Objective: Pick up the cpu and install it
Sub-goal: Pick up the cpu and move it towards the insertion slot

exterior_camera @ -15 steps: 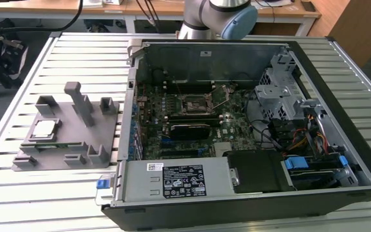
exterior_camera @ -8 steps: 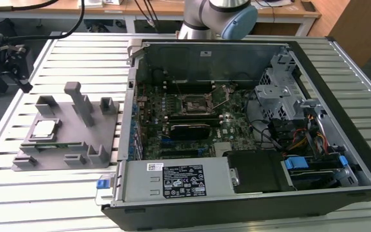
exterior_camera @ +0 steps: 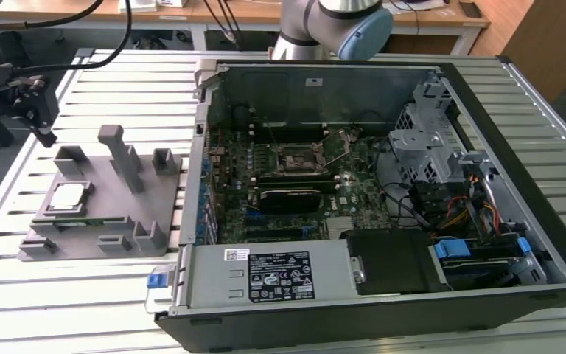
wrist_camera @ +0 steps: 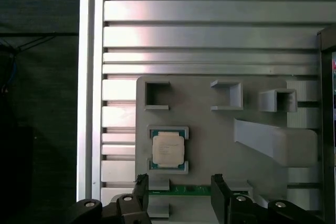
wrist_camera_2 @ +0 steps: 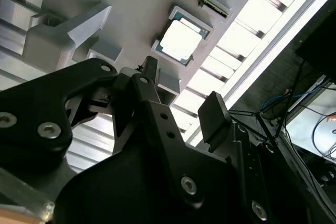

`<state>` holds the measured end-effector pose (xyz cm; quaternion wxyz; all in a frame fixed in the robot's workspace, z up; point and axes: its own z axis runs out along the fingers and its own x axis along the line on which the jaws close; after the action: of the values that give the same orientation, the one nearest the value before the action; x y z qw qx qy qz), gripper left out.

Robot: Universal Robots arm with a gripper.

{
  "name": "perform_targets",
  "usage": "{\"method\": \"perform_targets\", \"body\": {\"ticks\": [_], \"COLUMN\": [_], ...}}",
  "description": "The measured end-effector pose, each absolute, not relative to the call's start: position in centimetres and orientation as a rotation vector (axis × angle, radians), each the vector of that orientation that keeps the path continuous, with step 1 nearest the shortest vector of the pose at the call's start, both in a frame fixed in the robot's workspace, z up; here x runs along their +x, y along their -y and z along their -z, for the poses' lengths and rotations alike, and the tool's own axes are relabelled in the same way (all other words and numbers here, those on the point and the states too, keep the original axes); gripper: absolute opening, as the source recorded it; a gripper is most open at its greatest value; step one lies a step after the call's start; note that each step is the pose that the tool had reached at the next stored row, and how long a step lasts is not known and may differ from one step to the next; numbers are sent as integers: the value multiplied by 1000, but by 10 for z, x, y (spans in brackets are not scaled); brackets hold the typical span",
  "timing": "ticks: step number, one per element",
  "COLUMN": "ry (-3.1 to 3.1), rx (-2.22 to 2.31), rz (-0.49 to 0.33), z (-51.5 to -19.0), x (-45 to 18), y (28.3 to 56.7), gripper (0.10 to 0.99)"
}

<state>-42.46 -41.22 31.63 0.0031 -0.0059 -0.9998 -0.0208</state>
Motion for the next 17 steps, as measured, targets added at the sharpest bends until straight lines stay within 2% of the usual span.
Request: {"method": "perform_targets", "body": {"ticks": [17], "ry": [3133], "rx": [46], "rz": [66], "z": [-303], "x": [-425], "y": [413], "gripper": [588]}}
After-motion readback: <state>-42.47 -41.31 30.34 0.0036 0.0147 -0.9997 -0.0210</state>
